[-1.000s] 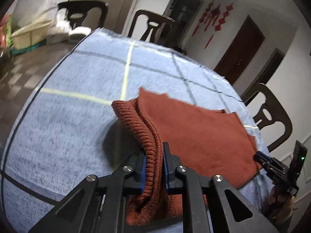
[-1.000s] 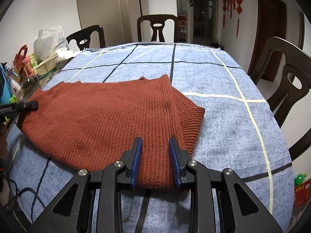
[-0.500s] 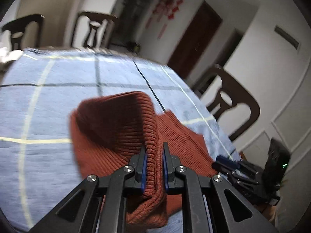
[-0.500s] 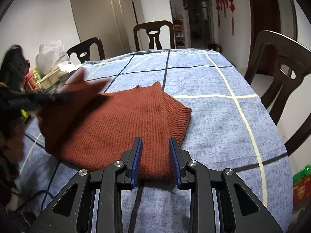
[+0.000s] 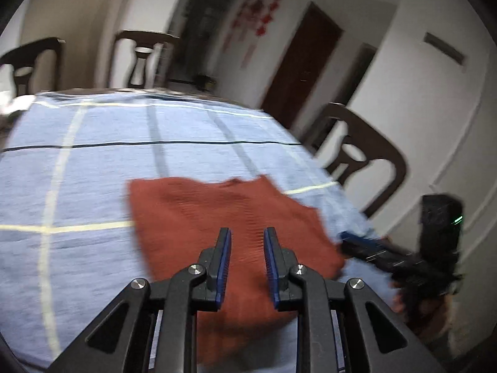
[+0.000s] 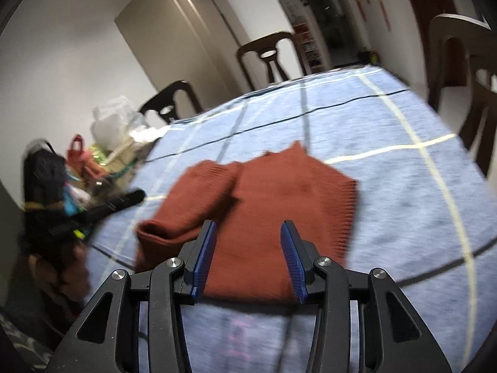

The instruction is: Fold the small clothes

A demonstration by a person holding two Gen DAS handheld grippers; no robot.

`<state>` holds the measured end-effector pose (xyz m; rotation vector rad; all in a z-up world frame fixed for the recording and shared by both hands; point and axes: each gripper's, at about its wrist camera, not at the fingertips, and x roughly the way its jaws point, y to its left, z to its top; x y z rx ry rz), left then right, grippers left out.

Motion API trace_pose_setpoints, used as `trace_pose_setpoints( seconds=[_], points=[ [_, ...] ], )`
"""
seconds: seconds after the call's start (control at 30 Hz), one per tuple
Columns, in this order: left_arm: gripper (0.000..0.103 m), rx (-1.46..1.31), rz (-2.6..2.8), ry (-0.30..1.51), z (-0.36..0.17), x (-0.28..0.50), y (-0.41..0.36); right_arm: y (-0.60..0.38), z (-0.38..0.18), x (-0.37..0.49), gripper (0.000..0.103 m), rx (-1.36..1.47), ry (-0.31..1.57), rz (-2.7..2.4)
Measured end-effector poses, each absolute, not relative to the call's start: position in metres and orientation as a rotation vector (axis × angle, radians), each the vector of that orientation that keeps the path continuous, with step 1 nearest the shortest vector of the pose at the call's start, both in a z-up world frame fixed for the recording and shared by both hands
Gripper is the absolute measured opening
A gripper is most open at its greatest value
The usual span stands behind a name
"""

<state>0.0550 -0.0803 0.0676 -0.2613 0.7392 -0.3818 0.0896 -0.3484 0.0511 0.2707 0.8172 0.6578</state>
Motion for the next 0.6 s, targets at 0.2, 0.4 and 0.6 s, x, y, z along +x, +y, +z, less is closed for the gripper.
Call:
trace_pose_setpoints(
  seconds=[0.2,0.4,0.6],
  points=[
    [0.024,-0.286,-0.279,0.814,0.036,0.051,-0.055,-0.302,0.050,0.111,0.044,0.306,0.879,0.762],
    [0.024,-0.275,-0.285,0.815,0.027,0.051,-0.057,-0.278,0.019,0.121,0.044,0.226,1.024,0.694],
    [0.025,-0.248,-0.287,0.812,0.025,0.049,-0.061,-0.286,0.019,0.117,0.044,0.217,1.033,0.693]
  ],
)
